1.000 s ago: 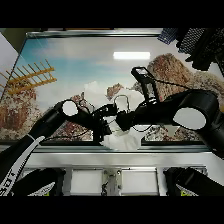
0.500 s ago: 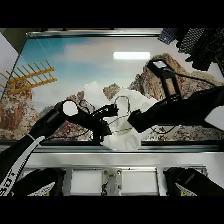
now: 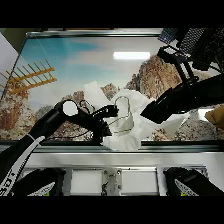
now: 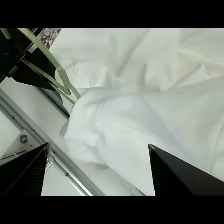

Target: Fold the clothes and pants, and hang the long-sleeved shirts on hangers.

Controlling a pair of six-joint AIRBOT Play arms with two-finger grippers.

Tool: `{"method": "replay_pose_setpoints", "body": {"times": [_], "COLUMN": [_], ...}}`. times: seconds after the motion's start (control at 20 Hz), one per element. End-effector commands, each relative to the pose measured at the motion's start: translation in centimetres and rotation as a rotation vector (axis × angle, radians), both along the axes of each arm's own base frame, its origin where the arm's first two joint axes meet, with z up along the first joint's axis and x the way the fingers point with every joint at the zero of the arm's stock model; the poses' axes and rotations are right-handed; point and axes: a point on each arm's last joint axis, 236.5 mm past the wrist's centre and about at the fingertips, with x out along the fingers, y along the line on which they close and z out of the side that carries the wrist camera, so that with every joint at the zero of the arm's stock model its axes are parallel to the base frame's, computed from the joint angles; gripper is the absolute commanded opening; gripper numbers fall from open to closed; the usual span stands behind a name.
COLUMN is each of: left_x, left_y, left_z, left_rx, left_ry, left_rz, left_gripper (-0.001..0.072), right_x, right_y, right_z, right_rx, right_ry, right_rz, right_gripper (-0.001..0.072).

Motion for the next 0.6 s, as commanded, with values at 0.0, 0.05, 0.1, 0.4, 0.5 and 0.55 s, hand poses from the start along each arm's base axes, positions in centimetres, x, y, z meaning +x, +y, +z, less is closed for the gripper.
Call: {"method": "replay_pose_setpoints", "body": {"times": [0.0,0.05,0.1,0.4,0.5,0.55], "left_x": [0.0,0.0,0.0,0.0,0.0,0.0], "left_y": [0.0,0.0,0.0,0.0,0.0,0.0], "left_z": [0.0,0.0,0.0,0.0,0.0,0.0], "left_rx": [0.001,0.001,0.0,0.0,0.0,0.0], "left_ry": [0.001,0.001,0.001,0.001,0.001,0.001], "left_rz": [0.0,0.001,0.001,0.001,0.001,0.001], "left_gripper": [0.001,0.0011,0.001,0.0011,0.0011,0.0011], "right_x": [0.8,0.9,1.2,2.0,2.2,2.6], "right_y": [0.8,0.7,0.5,-4.2,-6.6,-8.1], "right_z": [-0.3,-0.5,-0.6,1.1,1.6,1.4], "right_rx": [0.031,0.012,-0.005,0.199,0.346,0.402], "right_ry": [-0.005,-0.047,-0.089,-0.192,-0.212,-0.231], "right_rz": [0.073,0.146,0.205,0.33,0.301,0.263], "right_gripper": [0.0675,0.0675,0.0675,0.0675,0.0675,0.0675]}}
